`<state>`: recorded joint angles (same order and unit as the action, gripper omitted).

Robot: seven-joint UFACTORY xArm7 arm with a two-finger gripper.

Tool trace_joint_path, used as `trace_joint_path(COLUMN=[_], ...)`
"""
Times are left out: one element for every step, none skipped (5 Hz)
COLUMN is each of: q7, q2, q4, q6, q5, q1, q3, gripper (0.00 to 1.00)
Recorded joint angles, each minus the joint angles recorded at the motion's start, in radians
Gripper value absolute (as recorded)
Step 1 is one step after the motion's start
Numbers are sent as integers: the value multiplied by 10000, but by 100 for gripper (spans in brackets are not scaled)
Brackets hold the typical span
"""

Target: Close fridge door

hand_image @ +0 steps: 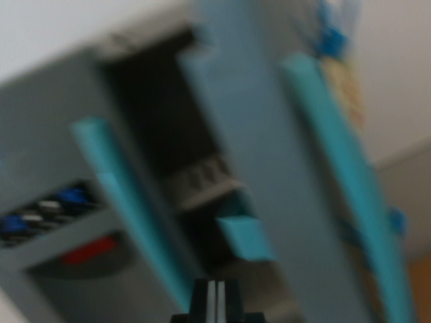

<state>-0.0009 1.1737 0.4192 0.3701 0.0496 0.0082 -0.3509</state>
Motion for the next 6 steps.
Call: trace_joint_path(q7=[0,0,-1,-1,-1,-1], q2=[-537,-537,-1177,-1177,-1874,-1874], q4=[4,4,52,52,313,313], q6=[0,0,-1,-1,-1,-1], q5=[0,0,0,0,0,0], q1=[0,0,0,0,0,0], q3=[-777,-777,-1408,-1408,-1716,-1716], gripper=[100,100,100,100,100,100])
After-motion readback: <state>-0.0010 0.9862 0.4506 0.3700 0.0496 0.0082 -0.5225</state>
